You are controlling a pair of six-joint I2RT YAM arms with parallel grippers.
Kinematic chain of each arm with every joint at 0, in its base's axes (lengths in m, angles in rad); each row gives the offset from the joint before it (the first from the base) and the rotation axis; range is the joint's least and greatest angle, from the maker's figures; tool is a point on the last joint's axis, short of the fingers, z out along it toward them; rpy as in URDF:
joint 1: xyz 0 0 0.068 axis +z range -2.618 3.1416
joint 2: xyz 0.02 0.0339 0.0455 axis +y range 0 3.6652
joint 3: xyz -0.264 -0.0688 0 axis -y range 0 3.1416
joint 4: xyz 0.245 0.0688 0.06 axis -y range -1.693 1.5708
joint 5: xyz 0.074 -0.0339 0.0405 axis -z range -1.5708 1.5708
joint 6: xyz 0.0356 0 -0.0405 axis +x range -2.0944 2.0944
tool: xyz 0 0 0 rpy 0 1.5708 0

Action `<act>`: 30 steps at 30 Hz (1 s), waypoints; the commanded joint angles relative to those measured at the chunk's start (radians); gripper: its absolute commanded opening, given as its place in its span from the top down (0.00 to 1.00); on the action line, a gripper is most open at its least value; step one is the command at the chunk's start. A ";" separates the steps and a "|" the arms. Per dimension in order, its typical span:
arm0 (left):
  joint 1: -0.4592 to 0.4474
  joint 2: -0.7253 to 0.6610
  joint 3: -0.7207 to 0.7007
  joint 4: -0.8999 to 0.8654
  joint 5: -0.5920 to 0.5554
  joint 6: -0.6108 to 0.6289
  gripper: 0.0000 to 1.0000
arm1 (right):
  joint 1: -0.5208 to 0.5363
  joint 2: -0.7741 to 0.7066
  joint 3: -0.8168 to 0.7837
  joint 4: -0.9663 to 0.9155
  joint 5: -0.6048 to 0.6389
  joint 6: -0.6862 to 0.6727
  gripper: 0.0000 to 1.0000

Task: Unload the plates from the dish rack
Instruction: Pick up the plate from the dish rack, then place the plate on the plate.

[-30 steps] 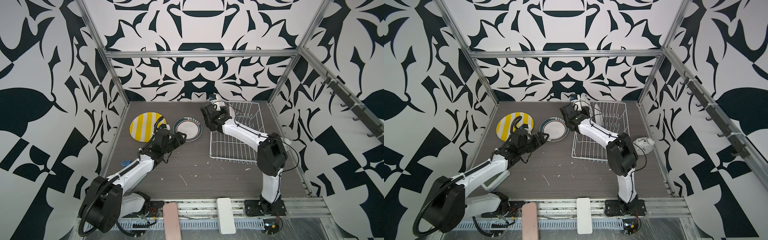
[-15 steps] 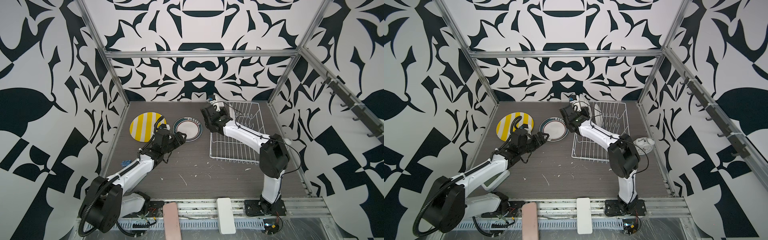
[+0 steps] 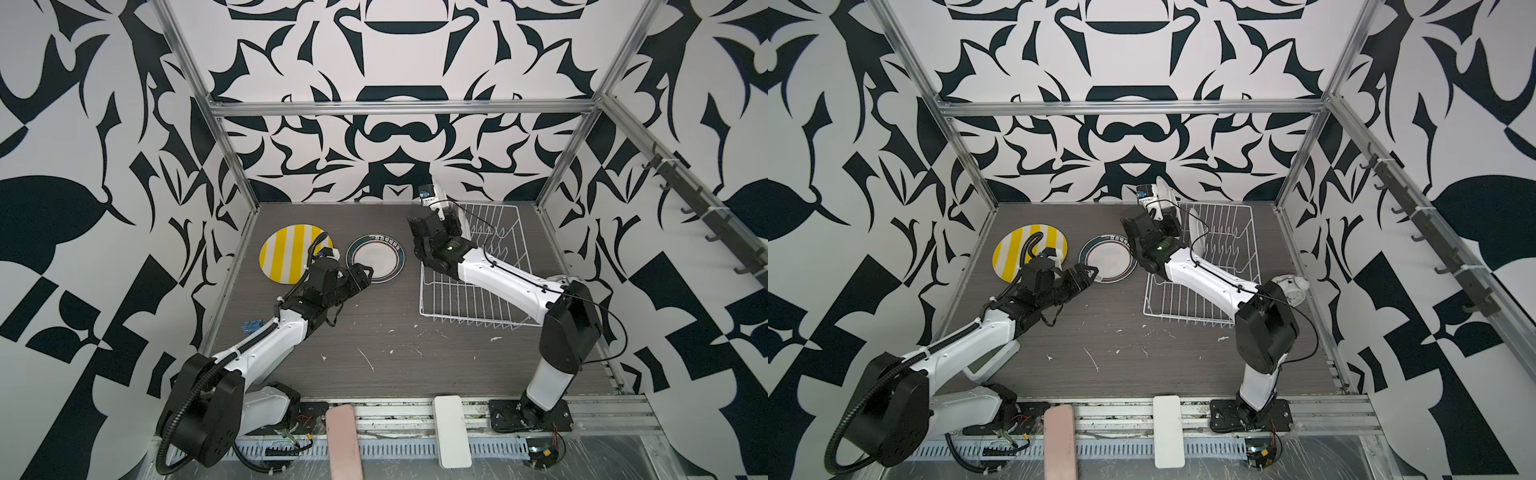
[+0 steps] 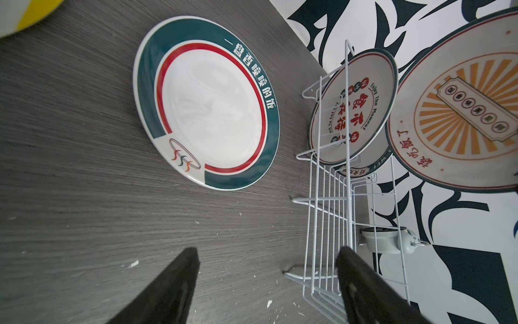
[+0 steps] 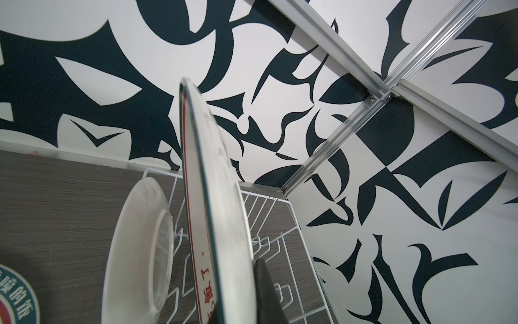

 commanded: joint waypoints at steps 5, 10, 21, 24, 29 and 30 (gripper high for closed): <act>-0.004 -0.034 -0.028 0.043 0.011 -0.011 0.18 | 0.014 -0.168 -0.119 0.235 -0.065 -0.034 1.00; -0.004 -0.035 -0.036 0.072 0.024 -0.025 0.18 | 0.016 -0.237 -0.173 0.259 -0.119 -0.009 1.00; -0.003 -0.078 -0.101 0.219 0.055 -0.106 0.17 | 0.005 -0.340 -0.232 0.151 -0.329 0.235 1.00; -0.003 -0.077 -0.103 0.237 0.067 -0.118 0.18 | -0.001 -0.366 -0.241 0.128 -0.389 0.288 1.00; -0.003 -0.091 -0.146 0.319 0.044 -0.157 0.18 | -0.006 -0.415 -0.270 0.091 -0.505 0.399 1.00; -0.003 -0.093 -0.153 0.334 0.040 -0.164 0.17 | -0.006 -0.423 -0.280 0.088 -0.528 0.417 1.00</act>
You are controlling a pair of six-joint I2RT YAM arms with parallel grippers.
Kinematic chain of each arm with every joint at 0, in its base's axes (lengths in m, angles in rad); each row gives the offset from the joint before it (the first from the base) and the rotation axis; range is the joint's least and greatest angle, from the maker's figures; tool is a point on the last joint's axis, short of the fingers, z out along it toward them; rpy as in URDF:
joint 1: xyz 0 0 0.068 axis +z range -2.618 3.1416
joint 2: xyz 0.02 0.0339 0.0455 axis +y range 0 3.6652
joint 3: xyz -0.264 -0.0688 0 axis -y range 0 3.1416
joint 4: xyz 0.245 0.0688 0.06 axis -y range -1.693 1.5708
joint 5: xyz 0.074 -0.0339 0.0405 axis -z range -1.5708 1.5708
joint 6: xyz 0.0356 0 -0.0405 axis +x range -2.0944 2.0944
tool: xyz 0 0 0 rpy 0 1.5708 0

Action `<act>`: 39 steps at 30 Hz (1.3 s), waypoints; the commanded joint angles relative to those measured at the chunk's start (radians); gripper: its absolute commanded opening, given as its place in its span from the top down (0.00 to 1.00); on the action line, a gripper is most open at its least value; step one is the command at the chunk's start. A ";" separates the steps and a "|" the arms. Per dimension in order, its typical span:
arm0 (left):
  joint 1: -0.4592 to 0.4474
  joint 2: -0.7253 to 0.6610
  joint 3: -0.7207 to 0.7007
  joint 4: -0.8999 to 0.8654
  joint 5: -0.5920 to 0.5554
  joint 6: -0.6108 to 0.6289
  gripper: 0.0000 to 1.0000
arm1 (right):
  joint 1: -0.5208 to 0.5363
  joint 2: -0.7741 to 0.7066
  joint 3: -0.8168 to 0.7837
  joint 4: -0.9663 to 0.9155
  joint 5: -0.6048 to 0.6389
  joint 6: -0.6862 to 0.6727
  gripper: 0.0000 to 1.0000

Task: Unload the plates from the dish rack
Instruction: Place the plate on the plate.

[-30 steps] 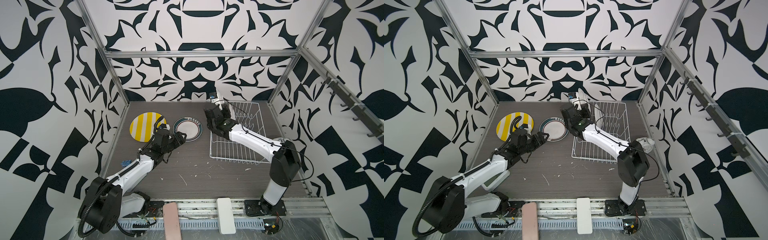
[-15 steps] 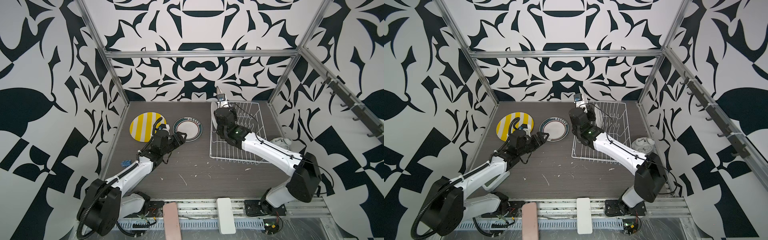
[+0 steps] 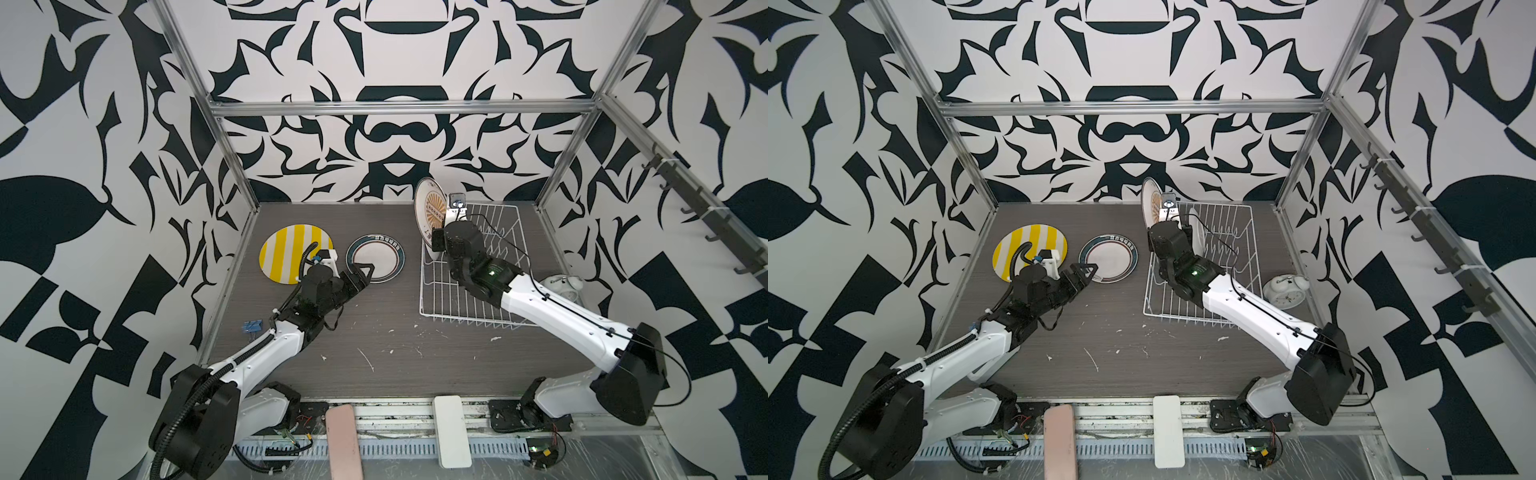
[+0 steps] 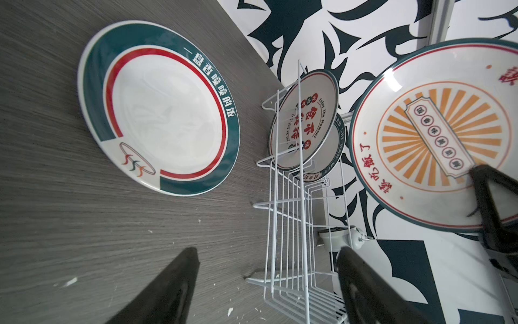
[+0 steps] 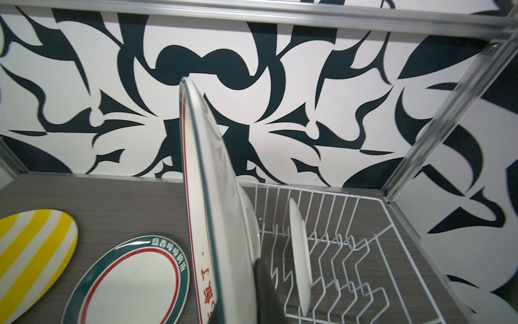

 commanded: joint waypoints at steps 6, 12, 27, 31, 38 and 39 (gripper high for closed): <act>-0.001 -0.031 -0.036 0.124 -0.005 -0.057 0.18 | -0.034 -0.095 -0.034 0.004 -0.275 0.240 1.00; 0.000 -0.052 -0.052 0.161 -0.014 -0.069 0.18 | -0.084 -0.102 -0.077 0.024 -0.451 0.373 1.00; 0.004 -0.020 -0.052 0.223 0.027 -0.088 0.16 | -0.089 -0.056 -0.136 0.057 -0.675 0.506 1.00; 0.030 0.024 -0.075 0.327 0.089 -0.135 0.17 | -0.103 -0.050 -0.137 0.060 -0.751 0.528 1.00; 0.039 0.035 -0.094 0.364 0.099 -0.149 0.22 | -0.154 -0.013 -0.174 0.163 -0.962 0.665 1.00; 0.039 0.034 -0.097 0.364 0.097 -0.151 0.23 | -0.155 -0.003 -0.177 0.181 -0.993 0.680 1.00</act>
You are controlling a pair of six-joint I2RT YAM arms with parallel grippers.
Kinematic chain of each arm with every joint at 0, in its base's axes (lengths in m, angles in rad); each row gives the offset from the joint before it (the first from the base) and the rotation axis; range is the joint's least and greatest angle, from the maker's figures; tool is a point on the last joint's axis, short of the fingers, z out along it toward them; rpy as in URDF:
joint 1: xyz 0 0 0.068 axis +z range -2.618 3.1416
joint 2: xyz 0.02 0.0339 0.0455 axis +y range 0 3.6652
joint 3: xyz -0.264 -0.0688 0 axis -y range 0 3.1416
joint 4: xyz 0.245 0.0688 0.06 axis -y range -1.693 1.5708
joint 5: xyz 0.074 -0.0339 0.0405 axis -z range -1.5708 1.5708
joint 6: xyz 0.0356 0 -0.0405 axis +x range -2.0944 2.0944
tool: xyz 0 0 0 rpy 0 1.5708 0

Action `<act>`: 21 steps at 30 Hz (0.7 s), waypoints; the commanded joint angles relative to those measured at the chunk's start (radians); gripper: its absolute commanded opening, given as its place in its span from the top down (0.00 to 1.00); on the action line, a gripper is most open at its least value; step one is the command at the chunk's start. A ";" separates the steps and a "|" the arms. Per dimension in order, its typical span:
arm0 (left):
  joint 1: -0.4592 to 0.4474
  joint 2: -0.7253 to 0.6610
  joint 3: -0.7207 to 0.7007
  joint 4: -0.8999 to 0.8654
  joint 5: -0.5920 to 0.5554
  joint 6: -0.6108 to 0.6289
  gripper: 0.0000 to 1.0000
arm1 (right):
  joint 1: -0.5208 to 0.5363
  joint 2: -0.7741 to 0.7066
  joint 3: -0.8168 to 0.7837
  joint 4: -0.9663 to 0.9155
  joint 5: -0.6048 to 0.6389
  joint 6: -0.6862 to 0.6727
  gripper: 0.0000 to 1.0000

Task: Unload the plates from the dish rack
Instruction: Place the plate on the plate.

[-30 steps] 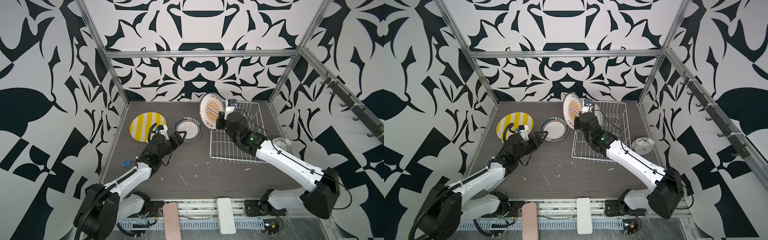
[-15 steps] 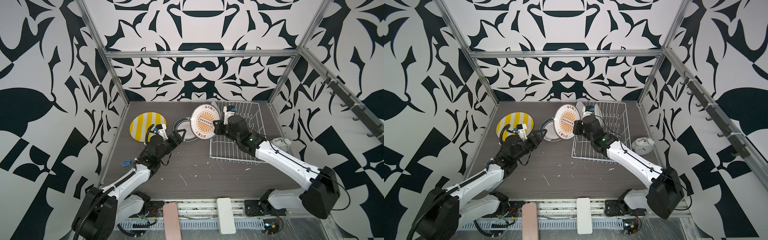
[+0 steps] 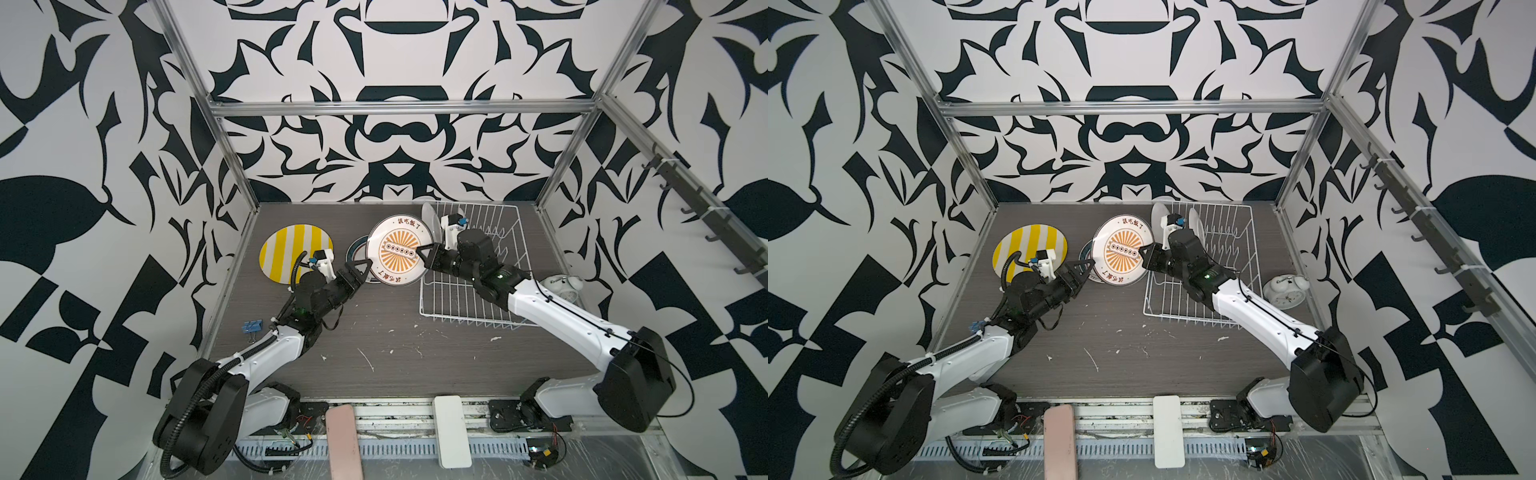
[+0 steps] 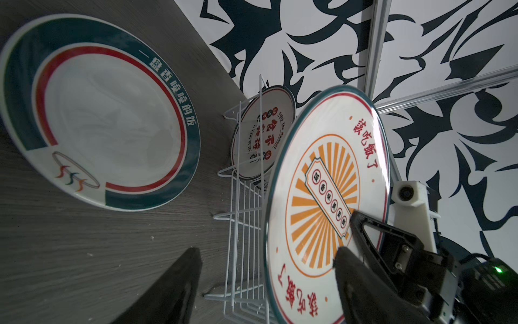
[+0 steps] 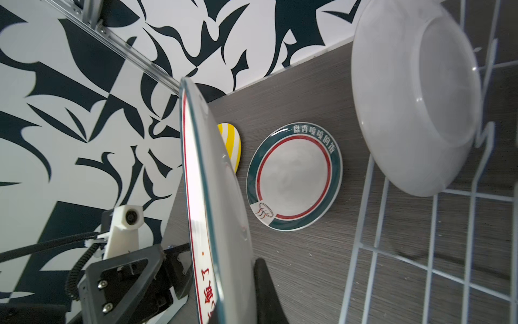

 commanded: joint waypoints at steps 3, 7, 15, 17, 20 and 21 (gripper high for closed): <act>0.005 -0.007 -0.011 0.059 0.016 -0.017 0.29 | -0.007 0.031 -0.007 0.176 -0.169 0.110 1.00; 0.009 -0.012 -0.014 0.057 0.016 -0.018 0.38 | -0.009 0.041 -0.005 0.179 -0.176 0.113 1.00; 0.014 -0.015 -0.020 0.061 0.017 -0.024 0.62 | -0.010 0.052 0.003 0.184 -0.200 0.114 1.00; 0.014 -0.015 -0.022 0.063 0.017 -0.026 0.66 | -0.012 0.055 0.005 0.182 -0.208 0.114 1.00; 0.014 -0.015 -0.026 0.067 0.014 -0.028 0.72 | -0.015 0.065 0.012 0.177 -0.228 0.114 1.00; 0.014 -0.014 -0.028 0.068 0.014 -0.031 0.74 | -0.016 0.068 0.015 0.173 -0.233 0.114 1.00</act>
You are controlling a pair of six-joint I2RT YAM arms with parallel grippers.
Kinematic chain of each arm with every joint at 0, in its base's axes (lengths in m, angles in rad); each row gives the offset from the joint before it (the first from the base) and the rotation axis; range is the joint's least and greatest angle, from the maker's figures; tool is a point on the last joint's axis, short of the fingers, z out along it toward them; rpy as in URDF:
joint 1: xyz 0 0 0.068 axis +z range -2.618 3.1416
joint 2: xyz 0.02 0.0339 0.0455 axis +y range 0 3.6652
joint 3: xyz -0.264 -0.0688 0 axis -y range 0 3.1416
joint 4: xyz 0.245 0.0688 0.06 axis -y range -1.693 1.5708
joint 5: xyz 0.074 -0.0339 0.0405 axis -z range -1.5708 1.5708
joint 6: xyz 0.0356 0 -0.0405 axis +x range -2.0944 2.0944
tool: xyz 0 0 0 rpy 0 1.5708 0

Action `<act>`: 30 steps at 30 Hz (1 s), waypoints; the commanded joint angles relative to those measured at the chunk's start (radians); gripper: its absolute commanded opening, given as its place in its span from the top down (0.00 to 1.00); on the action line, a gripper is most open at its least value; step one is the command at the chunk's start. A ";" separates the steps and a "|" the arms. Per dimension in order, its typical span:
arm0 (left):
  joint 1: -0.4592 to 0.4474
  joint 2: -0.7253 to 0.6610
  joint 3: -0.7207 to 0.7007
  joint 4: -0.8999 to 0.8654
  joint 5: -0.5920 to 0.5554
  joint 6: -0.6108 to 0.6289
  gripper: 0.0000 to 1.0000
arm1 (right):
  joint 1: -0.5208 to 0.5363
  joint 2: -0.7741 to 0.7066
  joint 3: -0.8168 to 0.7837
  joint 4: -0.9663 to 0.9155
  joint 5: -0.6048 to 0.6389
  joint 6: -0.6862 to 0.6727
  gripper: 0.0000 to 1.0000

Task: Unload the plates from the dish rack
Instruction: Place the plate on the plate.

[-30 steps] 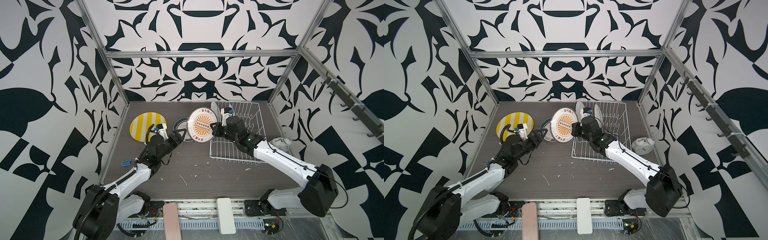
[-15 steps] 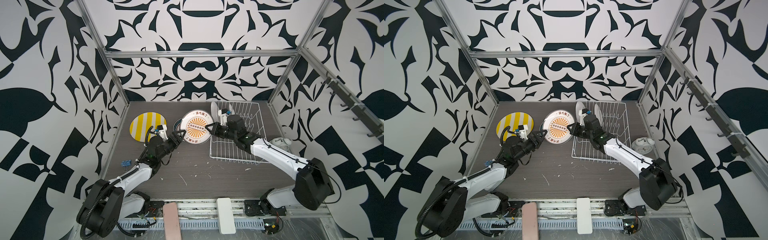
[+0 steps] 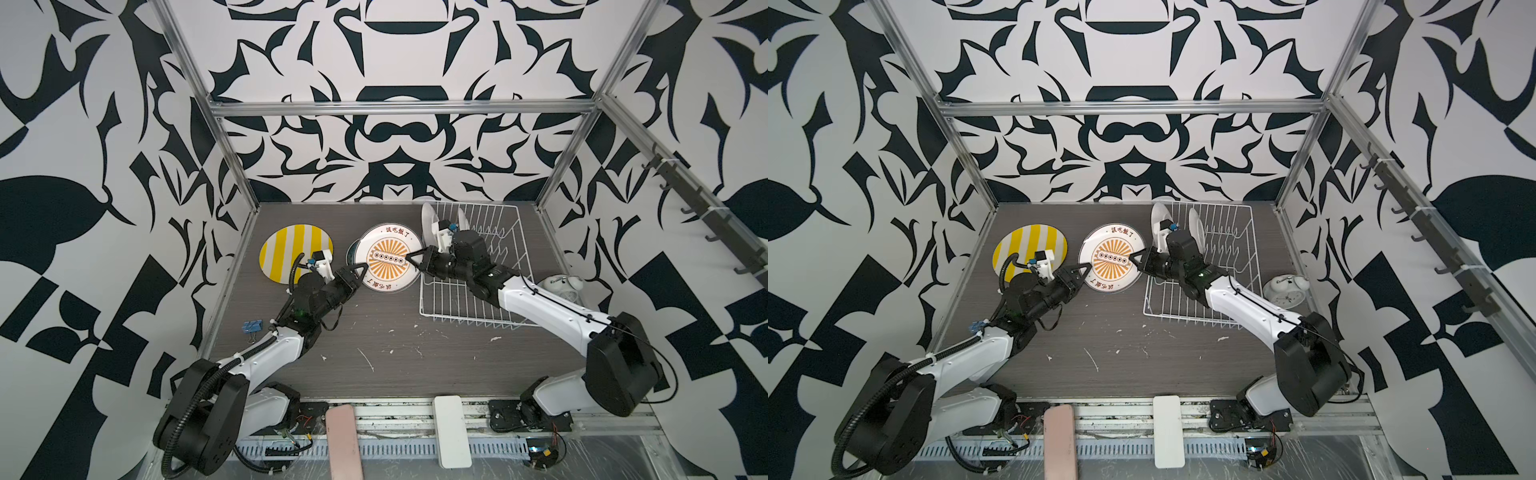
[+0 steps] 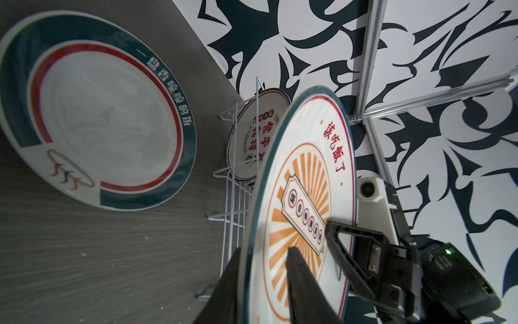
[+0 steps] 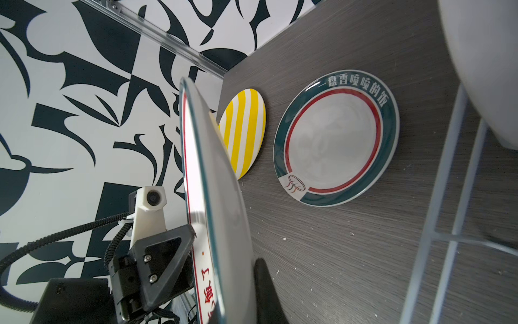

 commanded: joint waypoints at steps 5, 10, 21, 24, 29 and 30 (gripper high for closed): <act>0.006 -0.013 -0.021 0.039 0.004 -0.007 0.82 | -0.008 -0.001 0.043 0.080 -0.061 0.009 1.00; 0.006 -0.016 -0.026 0.039 -0.002 -0.010 0.91 | -0.016 0.006 0.048 0.084 -0.076 0.009 0.90; 0.031 -0.020 -0.019 0.036 -0.027 -0.025 1.00 | -0.046 0.035 0.111 0.009 -0.112 0.007 0.37; 0.050 -0.020 0.000 0.024 -0.019 -0.029 1.00 | -0.063 0.032 0.127 -0.028 -0.106 0.010 0.22; 0.075 -0.002 0.031 -0.001 -0.014 -0.028 1.00 | -0.092 0.026 0.158 -0.085 -0.087 0.012 0.01; 0.079 0.007 0.036 -0.001 -0.014 -0.028 1.00 | -0.099 0.024 0.165 -0.097 -0.087 0.009 0.01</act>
